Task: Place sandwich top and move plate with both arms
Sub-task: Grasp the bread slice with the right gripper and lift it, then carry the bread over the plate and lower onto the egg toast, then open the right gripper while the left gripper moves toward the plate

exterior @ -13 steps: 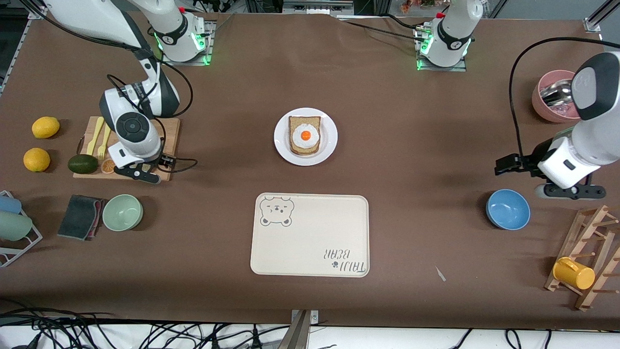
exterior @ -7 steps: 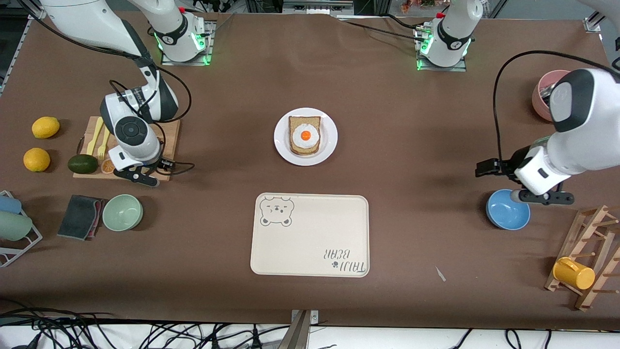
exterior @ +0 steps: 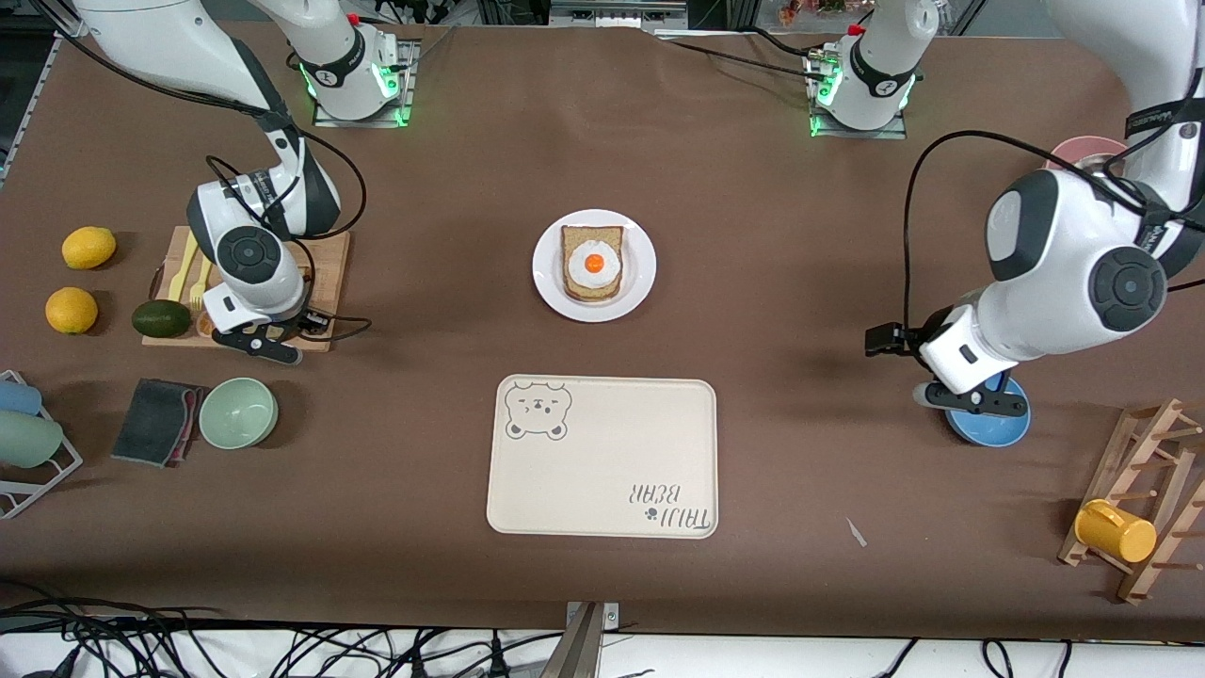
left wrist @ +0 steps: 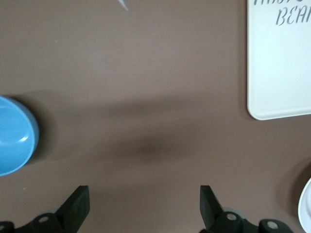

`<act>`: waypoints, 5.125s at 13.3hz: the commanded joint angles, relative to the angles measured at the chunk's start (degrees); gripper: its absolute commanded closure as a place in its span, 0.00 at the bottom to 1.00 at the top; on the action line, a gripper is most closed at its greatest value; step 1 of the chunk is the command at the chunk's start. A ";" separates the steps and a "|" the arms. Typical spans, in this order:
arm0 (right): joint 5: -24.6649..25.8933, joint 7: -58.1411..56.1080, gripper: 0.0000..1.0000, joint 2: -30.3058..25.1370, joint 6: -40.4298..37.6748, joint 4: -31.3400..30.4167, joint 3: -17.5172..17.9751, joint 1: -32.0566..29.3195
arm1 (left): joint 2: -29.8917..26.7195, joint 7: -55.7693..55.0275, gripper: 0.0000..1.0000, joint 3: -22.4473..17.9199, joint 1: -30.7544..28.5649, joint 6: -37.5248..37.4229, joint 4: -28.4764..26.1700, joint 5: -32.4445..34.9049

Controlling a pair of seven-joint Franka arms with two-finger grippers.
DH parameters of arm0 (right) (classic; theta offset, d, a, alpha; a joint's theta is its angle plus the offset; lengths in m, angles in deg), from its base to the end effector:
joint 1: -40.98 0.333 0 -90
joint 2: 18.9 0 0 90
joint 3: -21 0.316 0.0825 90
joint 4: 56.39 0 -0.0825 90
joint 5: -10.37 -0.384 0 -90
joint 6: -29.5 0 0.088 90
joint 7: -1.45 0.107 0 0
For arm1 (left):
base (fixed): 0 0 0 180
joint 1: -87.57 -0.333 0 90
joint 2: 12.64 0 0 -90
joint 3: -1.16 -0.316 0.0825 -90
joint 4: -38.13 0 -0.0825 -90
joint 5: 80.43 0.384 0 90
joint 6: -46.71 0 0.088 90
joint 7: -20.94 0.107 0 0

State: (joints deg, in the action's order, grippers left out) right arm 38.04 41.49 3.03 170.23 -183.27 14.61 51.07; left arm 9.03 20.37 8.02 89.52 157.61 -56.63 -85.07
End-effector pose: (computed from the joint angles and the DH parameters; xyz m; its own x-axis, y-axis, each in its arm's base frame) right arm 0.5353 0.0333 0.1925 0.9743 -0.2236 0.0263 -0.2190 -0.9142 0.3410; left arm 0.6439 -0.0975 0.3862 0.9892 -0.1099 -0.0973 -0.0985 -0.9884 0.1155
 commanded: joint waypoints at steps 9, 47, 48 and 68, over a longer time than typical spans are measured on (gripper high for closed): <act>1.60 0.56 1.00 -0.57 0.25 -0.20 -0.20 -0.15 | 5.30 -5.49 0.00 -0.27 4.91 6.97 1.33 -1.60; -22.66 26.49 0.77 23.77 -24.62 48.93 22.56 26.56 | 8.03 20.43 0.00 6.15 -4.23 7.41 -6.93 -28.50; -22.31 26.49 0.39 23.77 -24.80 48.75 22.56 26.57 | 8.20 20.44 0.00 6.15 -4.23 7.41 -6.93 -28.68; -25.37 -23.47 0.00 3.66 -49.92 49.28 15.99 -1.03 | 2.77 35.97 0.01 17.30 -3.71 19.59 -27.46 -53.69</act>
State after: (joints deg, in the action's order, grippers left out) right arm 15.21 25.65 10.75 122.96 -132.20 33.32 51.63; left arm 17.50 51.73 22.59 86.49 170.88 -75.78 -132.67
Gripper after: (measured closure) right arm 0.000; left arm 0.004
